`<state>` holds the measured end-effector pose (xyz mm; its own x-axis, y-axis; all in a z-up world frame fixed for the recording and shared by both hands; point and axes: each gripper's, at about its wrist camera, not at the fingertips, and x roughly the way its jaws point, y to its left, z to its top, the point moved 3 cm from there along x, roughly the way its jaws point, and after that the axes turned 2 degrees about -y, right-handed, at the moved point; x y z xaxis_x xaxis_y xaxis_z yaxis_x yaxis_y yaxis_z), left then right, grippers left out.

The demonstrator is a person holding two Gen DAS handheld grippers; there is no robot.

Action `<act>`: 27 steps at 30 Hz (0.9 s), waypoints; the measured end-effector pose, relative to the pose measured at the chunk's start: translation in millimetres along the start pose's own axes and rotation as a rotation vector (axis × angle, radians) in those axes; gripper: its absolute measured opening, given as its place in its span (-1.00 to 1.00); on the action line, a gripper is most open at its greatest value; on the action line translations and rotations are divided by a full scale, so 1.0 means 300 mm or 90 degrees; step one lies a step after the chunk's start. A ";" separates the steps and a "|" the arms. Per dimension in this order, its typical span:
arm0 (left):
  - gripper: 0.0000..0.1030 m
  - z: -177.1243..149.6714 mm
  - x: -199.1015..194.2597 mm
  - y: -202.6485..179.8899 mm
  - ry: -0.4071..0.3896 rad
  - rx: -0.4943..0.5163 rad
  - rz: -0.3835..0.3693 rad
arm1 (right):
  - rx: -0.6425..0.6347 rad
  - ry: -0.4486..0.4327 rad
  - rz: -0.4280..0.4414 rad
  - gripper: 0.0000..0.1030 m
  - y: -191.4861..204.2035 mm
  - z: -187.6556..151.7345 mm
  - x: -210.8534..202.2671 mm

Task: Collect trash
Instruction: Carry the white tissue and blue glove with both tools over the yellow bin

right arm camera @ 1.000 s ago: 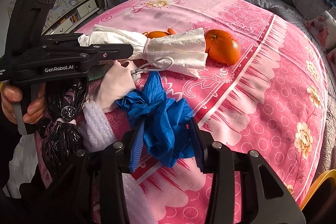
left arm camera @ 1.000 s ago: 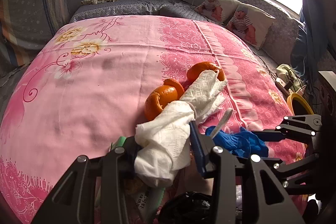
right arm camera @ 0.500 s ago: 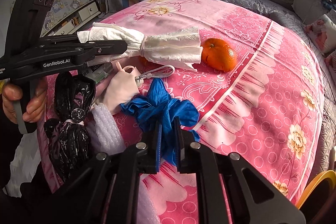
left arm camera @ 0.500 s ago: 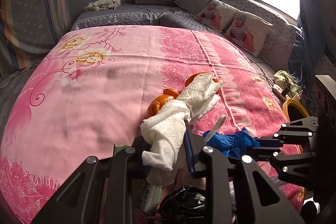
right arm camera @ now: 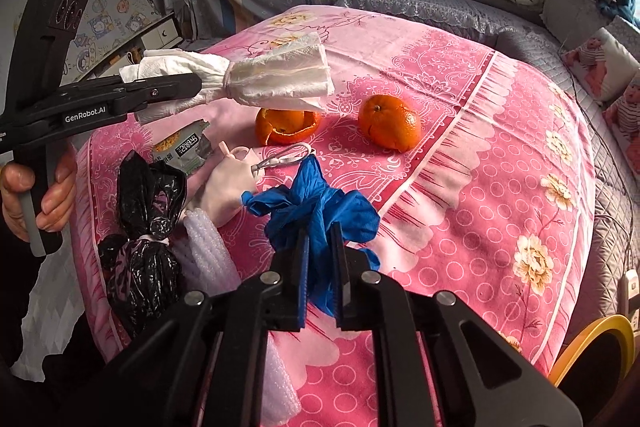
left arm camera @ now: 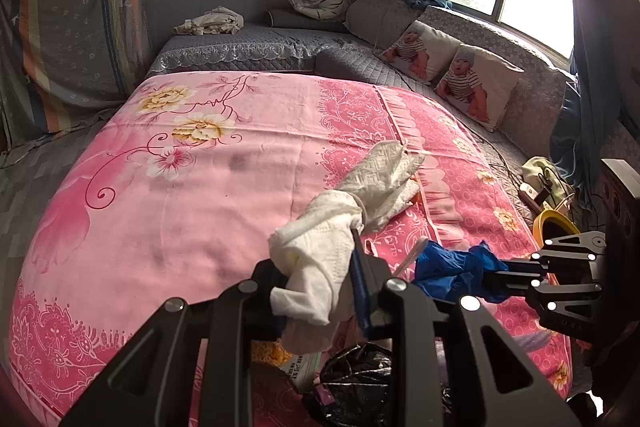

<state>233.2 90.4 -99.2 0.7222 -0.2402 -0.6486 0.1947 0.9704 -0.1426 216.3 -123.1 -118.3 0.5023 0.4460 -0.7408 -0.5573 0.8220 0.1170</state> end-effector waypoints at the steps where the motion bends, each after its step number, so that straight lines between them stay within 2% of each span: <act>1: -0.53 0.001 -0.006 0.000 -0.002 -0.001 0.001 | 0.001 -0.002 -0.001 -0.84 -0.002 0.000 -0.008; 15: -0.53 0.027 -0.063 -0.037 -0.023 0.011 0.001 | 0.024 -0.034 -0.026 -0.84 -0.056 -0.005 -0.111; 27: -0.53 0.053 -0.075 -0.119 -0.032 0.031 -0.015 | 0.048 -0.061 -0.050 -0.84 -0.123 -0.014 -0.192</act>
<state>220.5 60.8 -67.5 0.7494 -0.2656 -0.6065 0.2435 0.9624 -0.1207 205.2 -180.5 -82.8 0.6054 0.4076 -0.6836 -0.4640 0.8786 0.1129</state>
